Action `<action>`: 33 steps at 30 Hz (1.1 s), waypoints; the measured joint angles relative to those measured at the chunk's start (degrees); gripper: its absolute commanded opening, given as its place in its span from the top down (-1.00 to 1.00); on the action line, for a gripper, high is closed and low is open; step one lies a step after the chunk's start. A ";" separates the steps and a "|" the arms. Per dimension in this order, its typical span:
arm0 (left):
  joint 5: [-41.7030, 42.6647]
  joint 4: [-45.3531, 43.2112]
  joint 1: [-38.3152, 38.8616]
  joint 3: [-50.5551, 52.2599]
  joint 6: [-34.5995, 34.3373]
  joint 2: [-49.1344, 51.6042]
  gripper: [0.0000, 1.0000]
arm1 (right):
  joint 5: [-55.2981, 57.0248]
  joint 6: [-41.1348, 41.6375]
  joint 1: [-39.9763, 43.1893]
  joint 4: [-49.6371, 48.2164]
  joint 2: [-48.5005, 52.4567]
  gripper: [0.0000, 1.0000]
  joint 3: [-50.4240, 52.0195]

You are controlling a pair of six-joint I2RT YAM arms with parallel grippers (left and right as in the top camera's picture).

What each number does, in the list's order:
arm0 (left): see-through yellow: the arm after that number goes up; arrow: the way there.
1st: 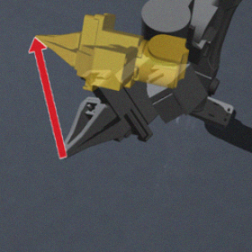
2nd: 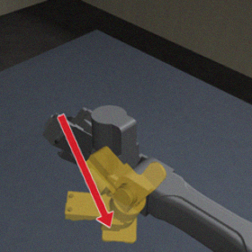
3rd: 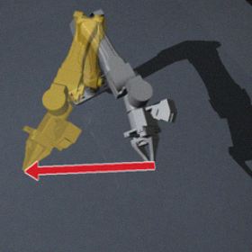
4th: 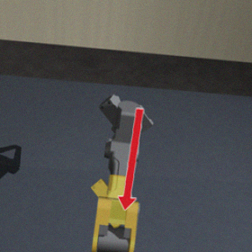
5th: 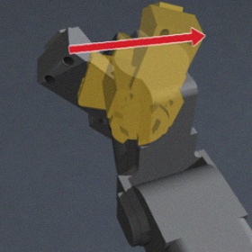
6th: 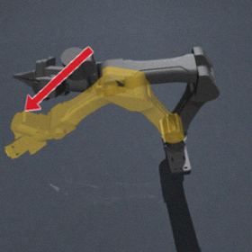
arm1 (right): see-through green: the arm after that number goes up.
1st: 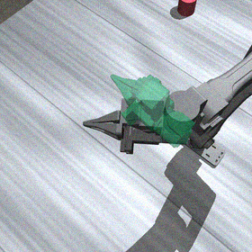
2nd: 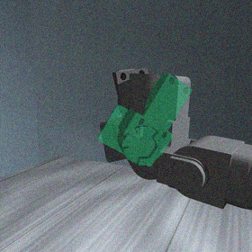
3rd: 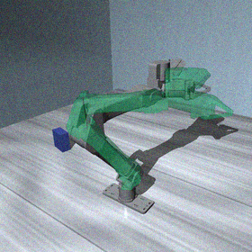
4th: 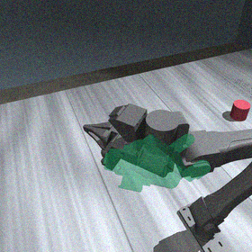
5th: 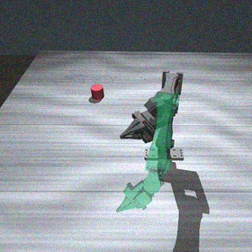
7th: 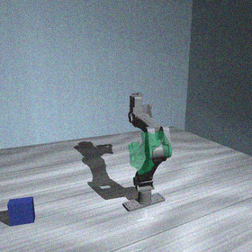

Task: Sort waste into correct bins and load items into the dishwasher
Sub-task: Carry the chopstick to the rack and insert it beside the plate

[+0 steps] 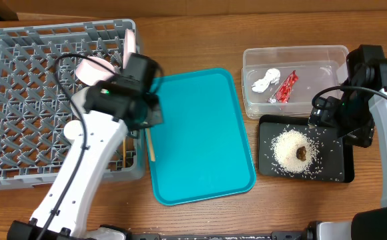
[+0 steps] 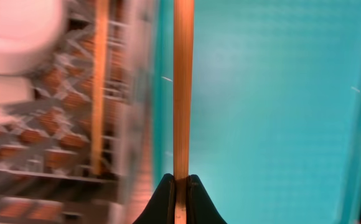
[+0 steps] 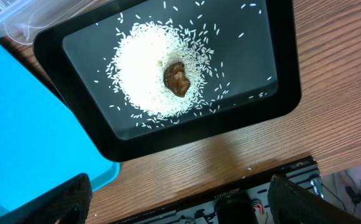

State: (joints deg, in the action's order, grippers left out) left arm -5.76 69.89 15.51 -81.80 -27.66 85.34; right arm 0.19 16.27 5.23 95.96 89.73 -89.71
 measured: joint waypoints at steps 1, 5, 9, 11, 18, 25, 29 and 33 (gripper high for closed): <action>-0.20 0.00 -1.57 0.00 1.09 0.02 0.92 | 0.00 0.00 0.02 0.04 0.00 -0.84 0.00; -0.57 -1.03 -7.56 0.00 4.83 0.46 0.92 | 0.02 0.04 0.00 0.02 0.00 -0.84 0.00; -0.92 -2.78 -10.86 0.00 7.82 3.08 0.92 | 0.02 0.02 0.02 -0.02 0.00 -0.84 0.02; -0.87 -3.98 -11.43 0.00 9.40 5.18 0.92 | 0.02 -0.02 0.00 -0.04 0.00 -0.83 0.00; -0.83 -5.40 -11.52 0.02 12.46 13.29 0.14 | 0.00 0.02 0.00 -0.33 0.00 -0.84 0.00; 0.31 -4.39 -11.52 0.00 12.92 13.57 -0.47 | -1.57 -0.31 0.02 -0.92 0.00 -0.84 0.02; 2.93 -4.37 -11.52 0.00 12.98 10.08 -0.68 | -7.15 -3.32 -0.09 -3.72 0.00 -0.84 0.00; 4.26 -4.31 -11.52 -0.07 13.18 2.82 -0.91 | -10.99 -5.55 -2.14 -12.17 0.00 -0.93 0.02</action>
State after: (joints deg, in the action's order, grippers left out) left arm -1.50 65.58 3.99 -81.87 -14.48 88.16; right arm -10.81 10.72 3.09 83.79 89.73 -89.69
